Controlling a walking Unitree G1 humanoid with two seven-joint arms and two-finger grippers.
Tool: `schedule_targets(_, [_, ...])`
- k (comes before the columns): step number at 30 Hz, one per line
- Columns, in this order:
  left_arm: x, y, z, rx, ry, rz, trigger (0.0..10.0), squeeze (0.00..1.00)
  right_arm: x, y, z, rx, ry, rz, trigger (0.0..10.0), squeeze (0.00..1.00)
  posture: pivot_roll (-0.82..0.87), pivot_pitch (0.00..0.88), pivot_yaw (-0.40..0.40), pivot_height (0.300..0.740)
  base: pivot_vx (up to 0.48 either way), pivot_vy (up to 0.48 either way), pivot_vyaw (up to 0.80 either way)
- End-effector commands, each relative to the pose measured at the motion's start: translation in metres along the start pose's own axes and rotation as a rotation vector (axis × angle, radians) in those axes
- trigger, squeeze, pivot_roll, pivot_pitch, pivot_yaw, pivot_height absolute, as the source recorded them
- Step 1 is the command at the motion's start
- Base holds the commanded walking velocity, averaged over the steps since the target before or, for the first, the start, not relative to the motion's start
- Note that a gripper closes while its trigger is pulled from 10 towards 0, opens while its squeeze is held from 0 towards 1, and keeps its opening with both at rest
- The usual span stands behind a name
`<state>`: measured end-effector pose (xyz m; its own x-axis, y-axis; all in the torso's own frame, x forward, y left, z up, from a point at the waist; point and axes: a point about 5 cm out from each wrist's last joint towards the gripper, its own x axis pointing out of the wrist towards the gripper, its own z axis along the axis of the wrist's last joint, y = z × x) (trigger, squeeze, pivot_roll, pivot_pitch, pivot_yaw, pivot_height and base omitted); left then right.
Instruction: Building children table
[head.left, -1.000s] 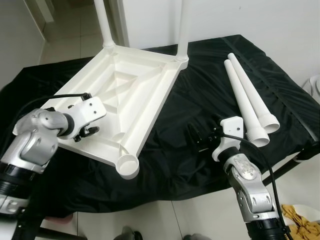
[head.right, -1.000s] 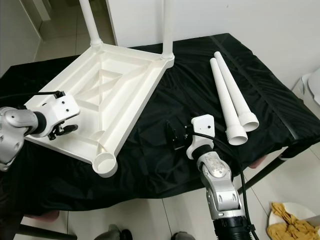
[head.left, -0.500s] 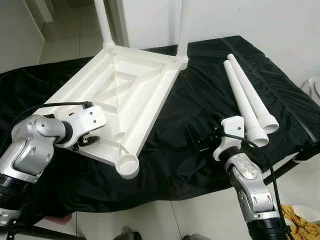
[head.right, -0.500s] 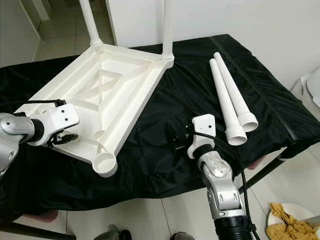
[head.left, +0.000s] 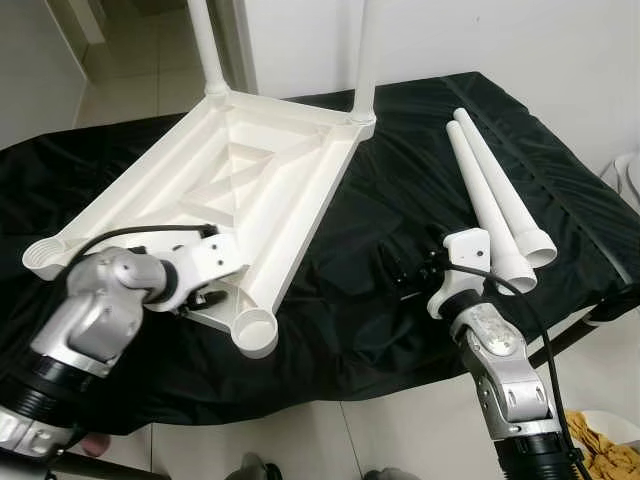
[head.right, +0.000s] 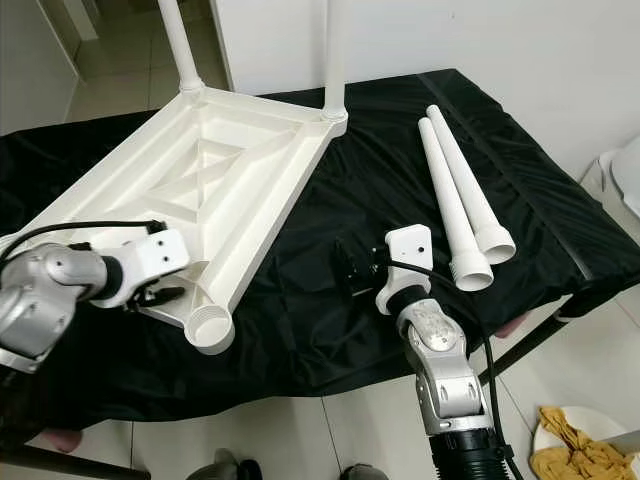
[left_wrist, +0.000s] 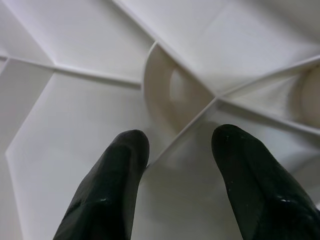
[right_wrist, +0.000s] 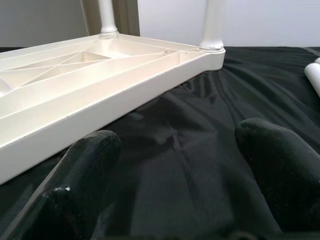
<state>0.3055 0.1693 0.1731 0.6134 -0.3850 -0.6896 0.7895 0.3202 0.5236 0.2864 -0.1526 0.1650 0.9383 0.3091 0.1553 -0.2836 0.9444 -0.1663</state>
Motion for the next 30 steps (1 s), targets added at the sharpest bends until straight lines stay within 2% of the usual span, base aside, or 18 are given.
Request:
schedule_targets(1, [0.003,0.003,0.005,0.025,-0.008,0.042,10.0,0.0,-0.002,0.0,-0.001,0.001,0.009,-0.008,10.0,0.0,-0.14,0.091,0.061,0.74,0.0,0.0,0.0])
schedule_targets(4, [0.01,0.003,0.017,0.022,-0.042,0.049,10.0,0.0,-0.004,-0.001,-0.001,0.004,0.012,-0.012,10.0,0.0,-0.14,0.091,0.061,0.74,0.0,0.0,0.0])
schedule_targets(8, [0.015,0.004,0.022,0.011,-0.062,0.058,10.0,0.0,-0.004,-0.001,-0.001,0.005,0.014,-0.014,10.0,0.0,-0.15,0.09,0.059,0.74,0.0,0.0,0.0])
schedule_targets(12, [0.028,0.017,0.035,-0.054,-0.097,0.13,10.0,0.0,-0.005,-0.003,-0.001,0.01,0.024,-0.013,10.0,0.0,-0.16,0.088,0.05,0.74,0.0,0.0,0.0])
schedule_targets(30, [0.041,0.024,0.061,-0.122,-0.172,0.182,10.0,0.0,-0.006,-0.01,0.001,0.005,0.041,-0.033,10.0,0.0,-0.18,0.086,0.035,0.74,0.0,0.0,0.0])
